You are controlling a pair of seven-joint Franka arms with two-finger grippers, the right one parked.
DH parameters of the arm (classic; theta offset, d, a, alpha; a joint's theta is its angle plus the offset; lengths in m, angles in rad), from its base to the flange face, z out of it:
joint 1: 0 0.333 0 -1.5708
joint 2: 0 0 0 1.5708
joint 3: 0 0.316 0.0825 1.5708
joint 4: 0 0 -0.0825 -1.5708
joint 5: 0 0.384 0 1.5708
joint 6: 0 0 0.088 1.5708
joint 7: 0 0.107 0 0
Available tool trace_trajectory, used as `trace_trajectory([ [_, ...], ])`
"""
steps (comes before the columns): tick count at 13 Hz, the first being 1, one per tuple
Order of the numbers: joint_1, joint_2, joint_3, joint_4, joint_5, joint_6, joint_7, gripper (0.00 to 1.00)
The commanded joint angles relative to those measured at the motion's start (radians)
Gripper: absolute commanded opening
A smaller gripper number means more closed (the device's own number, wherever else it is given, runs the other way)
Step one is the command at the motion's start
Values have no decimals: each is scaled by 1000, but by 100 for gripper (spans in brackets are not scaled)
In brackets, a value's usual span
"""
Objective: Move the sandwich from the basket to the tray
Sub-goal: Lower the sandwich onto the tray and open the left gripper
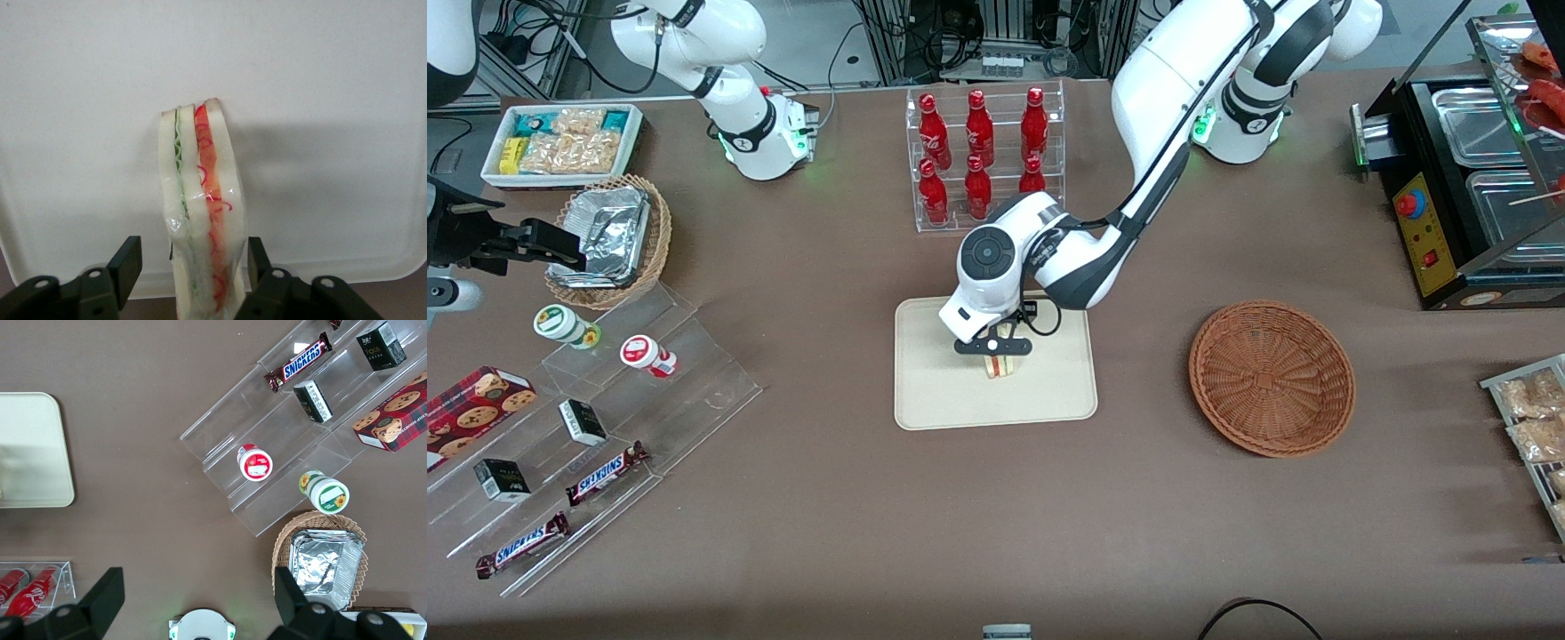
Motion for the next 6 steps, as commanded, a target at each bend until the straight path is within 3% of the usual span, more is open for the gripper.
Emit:
trace_trajectory([
  [1,25,-94,13,5,5,-69,-23,100],
  [6,152,-295,12,-21,-4,-219,-109,100],
])
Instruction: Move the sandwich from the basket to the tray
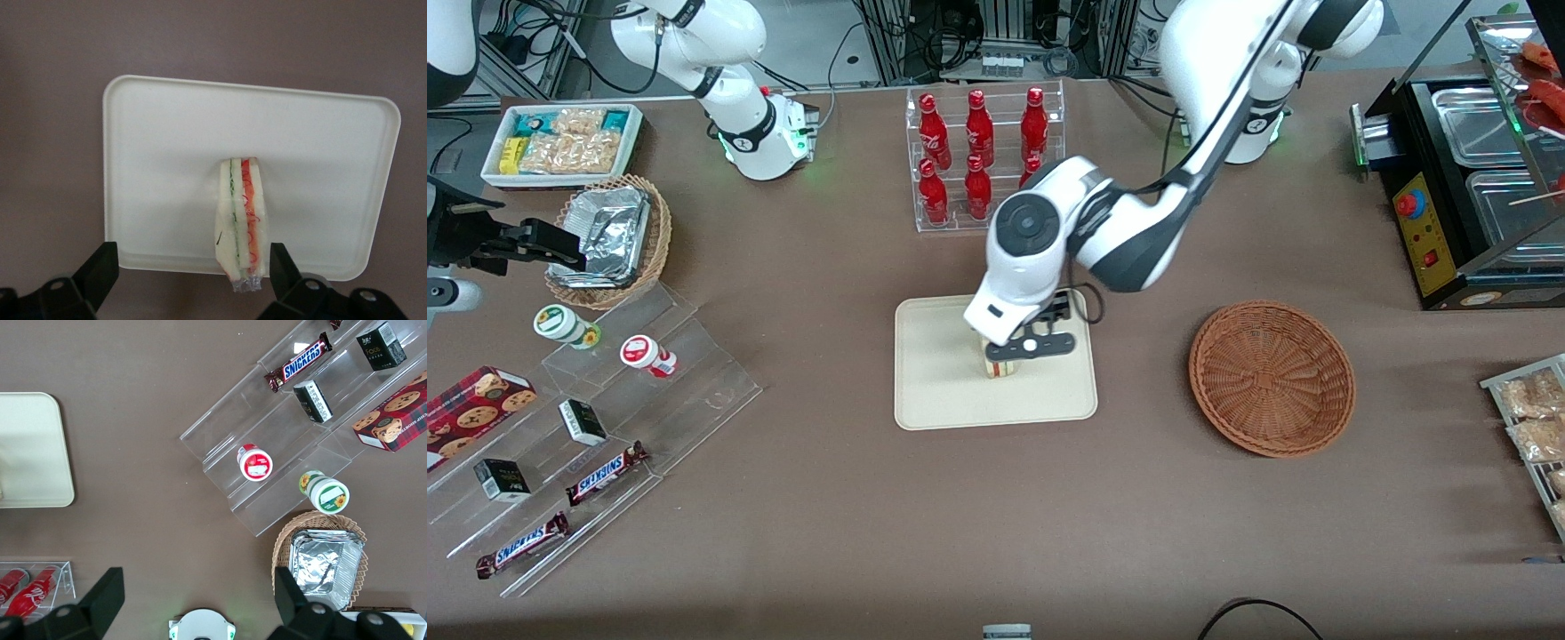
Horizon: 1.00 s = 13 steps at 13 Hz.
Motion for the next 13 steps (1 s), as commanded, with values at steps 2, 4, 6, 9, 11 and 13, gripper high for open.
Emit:
trace_trajectory([
  [2,129,-178,-8,-72,-4,-89,-2,100],
  [4,186,-276,-8,-130,-5,-172,97,100],
  [6,272,-383,-7,-229,-7,-183,157,100],
  [9,416,-500,-7,-352,-7,-195,372,100],
  [11,488,-534,-7,-357,-11,-227,475,100],
  [13,537,-560,-5,-354,-11,-259,550,100],
])
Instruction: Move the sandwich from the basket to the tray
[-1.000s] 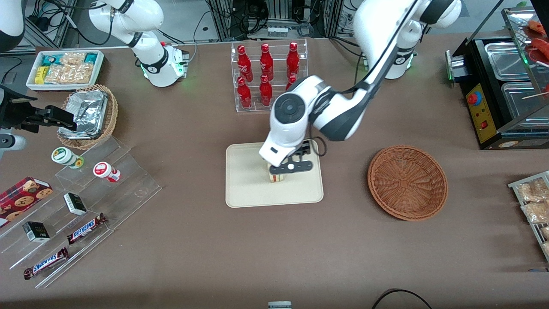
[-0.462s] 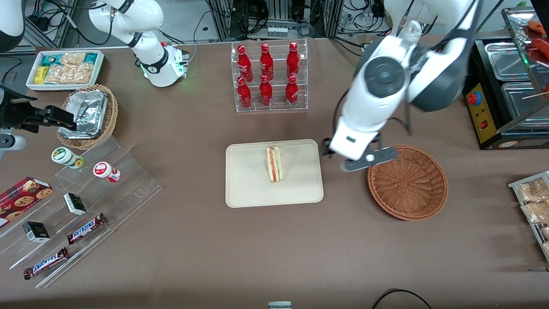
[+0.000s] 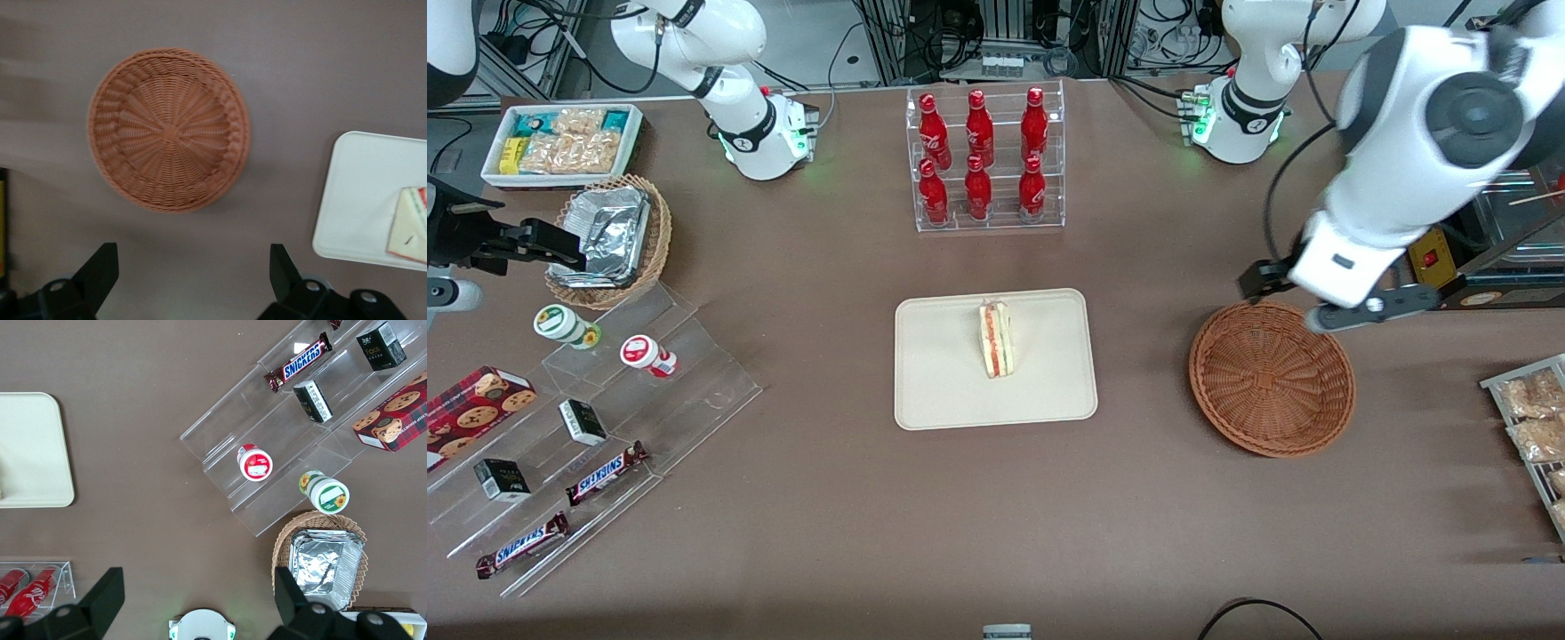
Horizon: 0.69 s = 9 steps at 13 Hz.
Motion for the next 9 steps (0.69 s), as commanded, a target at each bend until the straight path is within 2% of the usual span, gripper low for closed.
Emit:
trace_trajectory([
  [1,45,-59,-10,-30,-9,-31,77,100],
  [3,88,-77,-12,-30,-9,-54,145,100],
  [9,104,-73,4,8,-9,-69,188,100],
])
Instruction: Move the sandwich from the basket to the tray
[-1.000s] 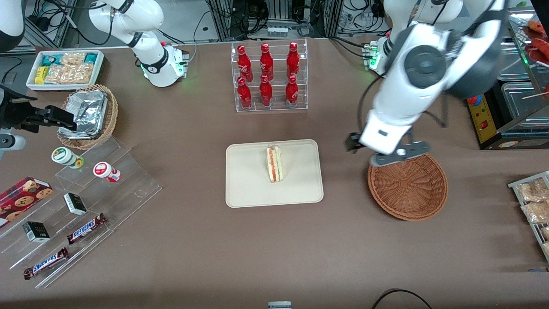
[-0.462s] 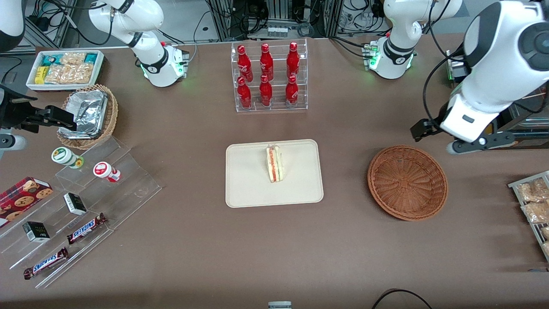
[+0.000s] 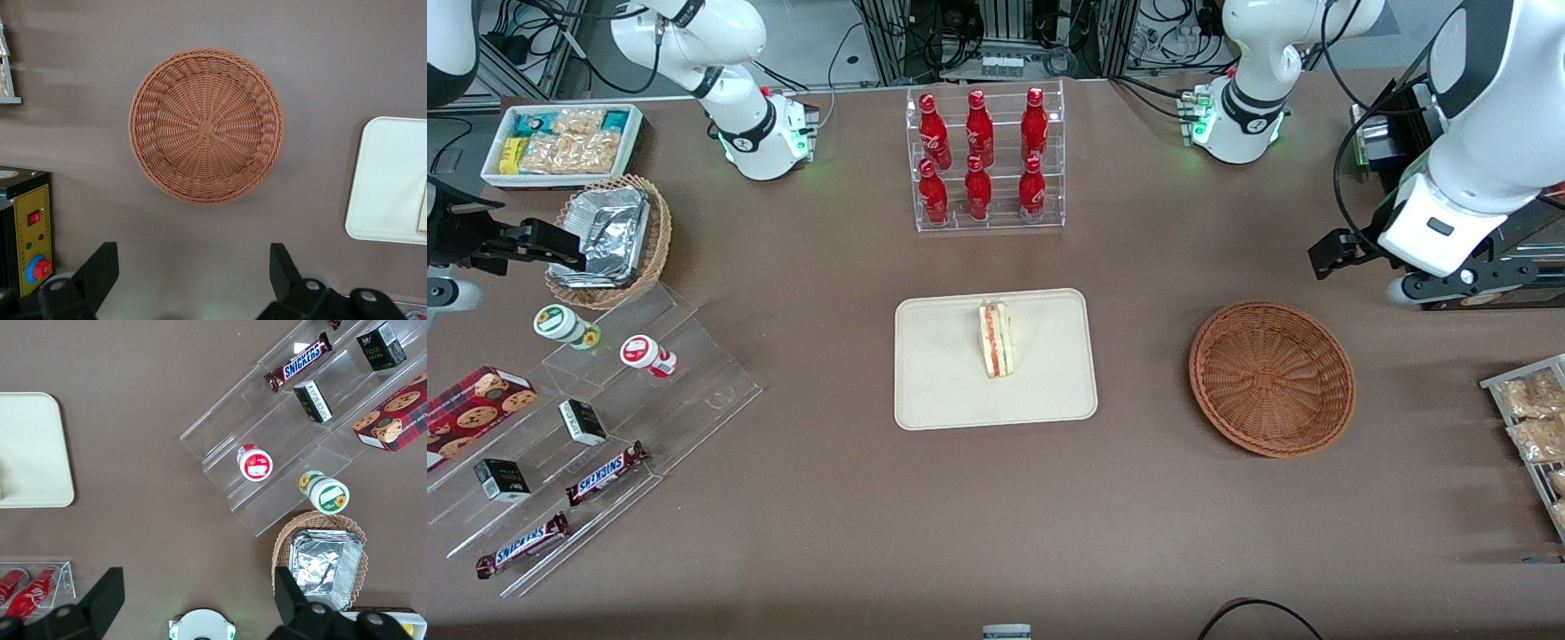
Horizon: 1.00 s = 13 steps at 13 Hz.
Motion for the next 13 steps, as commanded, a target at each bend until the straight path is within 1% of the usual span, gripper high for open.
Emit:
trace_trajectory([
  [1,28,-13,1,16,-11,-12,71,100],
  [2,34,-7,-1,24,-11,-7,97,100],
  [5,31,64,1,117,-24,-16,145,100],
  [7,27,74,7,145,-26,-19,202,100],
  [9,-7,68,94,146,-29,-25,263,100],
  [10,-15,67,112,148,-28,-42,256,100],
  [13,-18,67,113,154,-27,-52,226,100],
])
